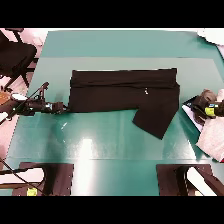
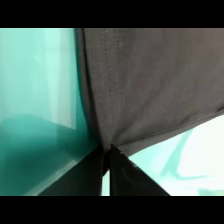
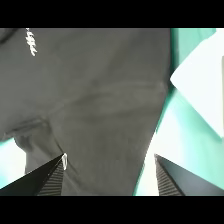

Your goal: Fold the shirts.

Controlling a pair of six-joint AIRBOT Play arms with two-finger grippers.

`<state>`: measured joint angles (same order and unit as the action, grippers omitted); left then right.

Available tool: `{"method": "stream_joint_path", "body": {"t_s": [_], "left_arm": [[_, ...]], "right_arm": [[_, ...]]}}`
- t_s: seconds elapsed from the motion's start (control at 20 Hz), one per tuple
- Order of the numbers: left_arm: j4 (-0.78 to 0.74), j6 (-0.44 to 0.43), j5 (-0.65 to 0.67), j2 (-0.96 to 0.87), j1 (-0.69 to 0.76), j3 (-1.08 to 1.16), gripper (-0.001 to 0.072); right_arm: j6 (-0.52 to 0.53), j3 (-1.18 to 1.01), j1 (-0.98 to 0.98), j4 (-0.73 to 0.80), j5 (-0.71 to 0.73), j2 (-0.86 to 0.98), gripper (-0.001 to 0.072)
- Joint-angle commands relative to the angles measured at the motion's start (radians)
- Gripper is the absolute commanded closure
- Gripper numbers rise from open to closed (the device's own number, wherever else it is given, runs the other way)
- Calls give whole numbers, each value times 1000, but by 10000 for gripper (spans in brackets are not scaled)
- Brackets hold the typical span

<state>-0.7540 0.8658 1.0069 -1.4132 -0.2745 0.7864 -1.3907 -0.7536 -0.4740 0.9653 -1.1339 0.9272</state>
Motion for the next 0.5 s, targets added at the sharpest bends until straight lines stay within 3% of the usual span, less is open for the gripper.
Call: {"method": "stream_joint_path", "body": {"t_s": [0.0,0.45], "left_arm": [[-112,31,33,2,-3,-1,684],[-132,43,100,124,-104,-1,684]], "right_arm": [[-7,0,23,4,-15,78,93],[-2,0,31,-2,80,209,93]]}}
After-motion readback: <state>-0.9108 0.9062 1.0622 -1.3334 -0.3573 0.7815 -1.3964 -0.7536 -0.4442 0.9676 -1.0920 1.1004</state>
